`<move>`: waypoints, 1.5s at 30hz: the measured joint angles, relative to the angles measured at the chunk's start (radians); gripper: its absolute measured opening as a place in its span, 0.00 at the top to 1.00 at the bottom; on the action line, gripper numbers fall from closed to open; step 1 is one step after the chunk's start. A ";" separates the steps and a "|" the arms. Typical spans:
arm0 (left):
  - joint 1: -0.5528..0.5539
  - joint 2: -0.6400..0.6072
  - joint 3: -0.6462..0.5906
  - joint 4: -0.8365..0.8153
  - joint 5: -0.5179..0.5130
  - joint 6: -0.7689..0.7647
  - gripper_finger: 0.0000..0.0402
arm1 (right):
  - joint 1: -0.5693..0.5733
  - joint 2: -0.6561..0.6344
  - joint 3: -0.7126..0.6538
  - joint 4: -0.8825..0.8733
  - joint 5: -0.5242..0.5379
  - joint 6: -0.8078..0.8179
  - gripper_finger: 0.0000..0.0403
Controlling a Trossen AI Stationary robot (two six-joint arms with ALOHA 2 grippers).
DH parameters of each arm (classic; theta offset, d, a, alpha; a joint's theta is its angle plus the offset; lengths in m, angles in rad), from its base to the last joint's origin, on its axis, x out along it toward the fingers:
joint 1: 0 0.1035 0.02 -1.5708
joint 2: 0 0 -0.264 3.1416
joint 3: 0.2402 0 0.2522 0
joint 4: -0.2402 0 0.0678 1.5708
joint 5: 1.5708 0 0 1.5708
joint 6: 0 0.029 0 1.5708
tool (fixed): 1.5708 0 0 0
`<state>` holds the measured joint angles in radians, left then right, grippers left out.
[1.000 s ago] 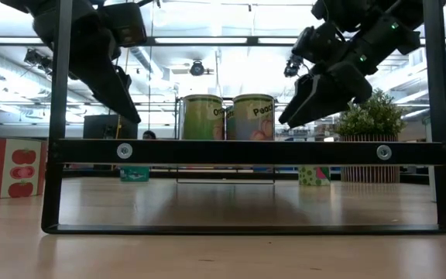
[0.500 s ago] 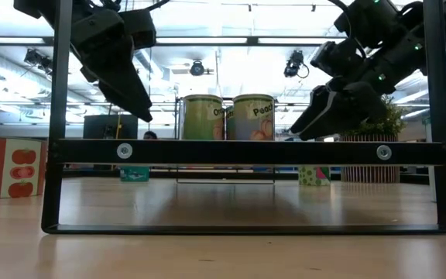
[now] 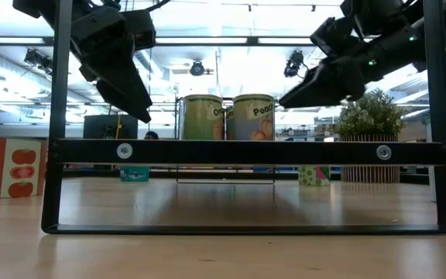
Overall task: Pick and place cans onto a shelf
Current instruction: Put the canned peaches on the shelf
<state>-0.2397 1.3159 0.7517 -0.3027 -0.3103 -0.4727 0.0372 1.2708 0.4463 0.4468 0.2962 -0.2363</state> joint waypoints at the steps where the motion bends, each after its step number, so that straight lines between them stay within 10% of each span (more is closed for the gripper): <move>1: 0.000 0.000 0.000 0.000 0.001 -0.014 0.03 | -0.007 0.013 0.000 0.024 0.001 -0.013 0.14; 21: 0.001 0.000 0.000 0.005 0.000 0.020 0.03 | -0.066 0.055 0.001 0.105 0.060 -0.075 0.14; 32: 0.003 0.038 -0.001 0.080 -0.096 0.092 0.03 | -0.154 0.053 0.001 0.044 -0.203 -0.011 0.14; 45: 0.008 0.128 0.000 0.223 -0.156 0.225 0.03 | -0.180 0.053 0.001 0.005 -0.212 -0.001 0.14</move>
<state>-0.2321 1.4441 0.7513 -0.0801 -0.4668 -0.2472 -0.1432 1.3239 0.4469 0.4514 0.0844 -0.2375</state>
